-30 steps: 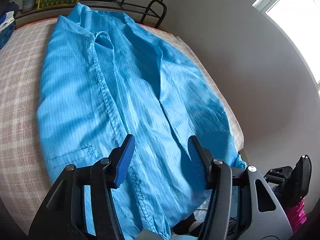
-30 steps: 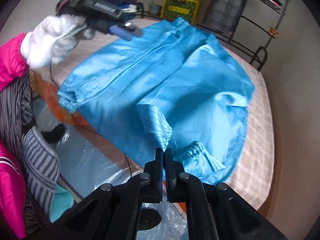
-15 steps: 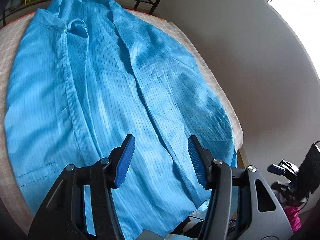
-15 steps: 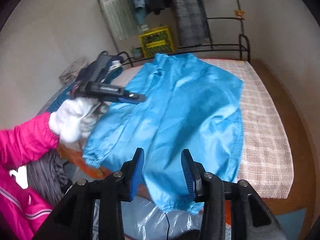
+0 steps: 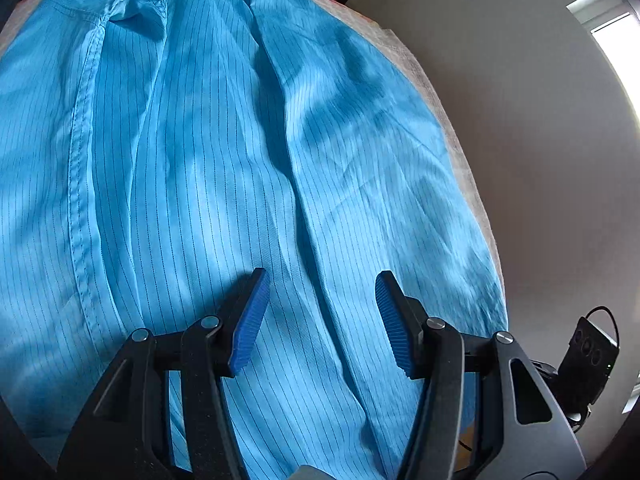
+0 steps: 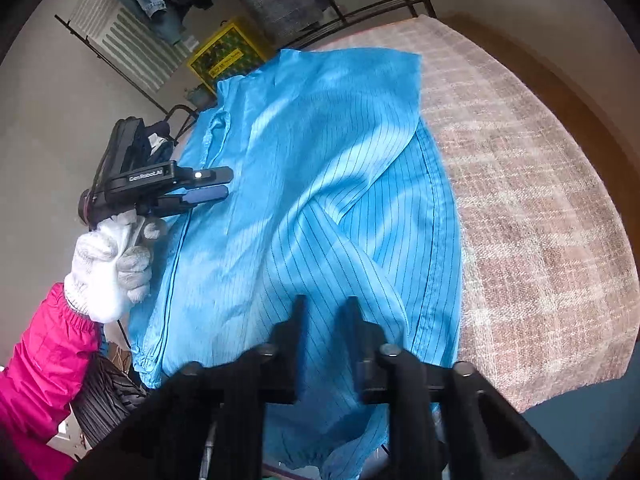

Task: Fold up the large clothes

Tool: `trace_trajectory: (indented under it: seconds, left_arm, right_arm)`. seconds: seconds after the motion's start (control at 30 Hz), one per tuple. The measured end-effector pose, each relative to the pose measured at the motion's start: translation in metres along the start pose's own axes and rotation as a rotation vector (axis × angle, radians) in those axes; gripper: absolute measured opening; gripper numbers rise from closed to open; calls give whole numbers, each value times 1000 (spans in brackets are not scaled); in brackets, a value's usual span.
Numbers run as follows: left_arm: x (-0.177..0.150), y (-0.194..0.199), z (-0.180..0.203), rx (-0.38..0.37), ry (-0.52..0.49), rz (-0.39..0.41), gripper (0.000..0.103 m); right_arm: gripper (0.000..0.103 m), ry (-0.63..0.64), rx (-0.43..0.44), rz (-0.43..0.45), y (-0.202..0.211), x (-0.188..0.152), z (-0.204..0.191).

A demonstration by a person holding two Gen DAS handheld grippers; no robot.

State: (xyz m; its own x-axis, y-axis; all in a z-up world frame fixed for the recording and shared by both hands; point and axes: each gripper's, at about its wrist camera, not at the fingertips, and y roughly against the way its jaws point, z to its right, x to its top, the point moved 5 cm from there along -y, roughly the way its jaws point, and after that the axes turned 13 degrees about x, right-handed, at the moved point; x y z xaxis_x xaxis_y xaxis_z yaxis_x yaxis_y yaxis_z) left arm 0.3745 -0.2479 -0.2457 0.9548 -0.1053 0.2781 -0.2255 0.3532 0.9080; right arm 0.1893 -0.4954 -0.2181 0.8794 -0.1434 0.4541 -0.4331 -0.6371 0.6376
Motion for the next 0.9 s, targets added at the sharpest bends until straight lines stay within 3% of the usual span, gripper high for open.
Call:
trace_trajectory:
  seconds: [0.13, 0.2, 0.23, 0.27, 0.3, 0.33, 0.57, 0.6, 0.63, 0.67, 0.83, 0.9]
  left_arm:
    - [-1, 0, 7, 47, -56, 35, 56]
    - [-2, -1, 10, 65, -79, 47, 56]
    - [-2, -2, 10, 67, -85, 50, 56]
    - [-2, -3, 11, 65, -81, 50, 56]
    - [-1, -3, 10, 59, -68, 48, 56]
    - [0, -3, 9, 51, -55, 44, 56]
    - [1, -2, 5, 70, -65, 53, 56]
    - [2, -3, 6, 72, -66, 56, 56]
    - [2, -4, 7, 77, -70, 60, 56]
    - [3, -6, 9, 83, -75, 63, 56]
    - [4, -10, 15, 114, -117, 86, 56]
    - [4, -10, 16, 118, -123, 94, 56]
  right_arm:
    - [0, 122, -34, 157, 53, 2, -38]
    - [0, 117, -37, 171, 61, 3, -37]
    - [6, 100, -35, 161, 58, 5, -32]
    - [18, 60, -18, 136, 52, 5, -22]
    - [45, 36, -14, 123, 46, 5, -14]
    - [50, 20, -27, 102, 38, 5, -5]
    - [53, -39, -53, -20, -3, -9, 42]
    - [44, -58, -33, -37, -6, -12, 46]
    - [14, -74, -1, -48, -8, -14, 46]
    - [3, -85, 26, -44, -7, -17, 43]
    - [0, 57, -6, 66, 43, -22, -7]
    - [0, 111, -110, 110, 57, -25, -14]
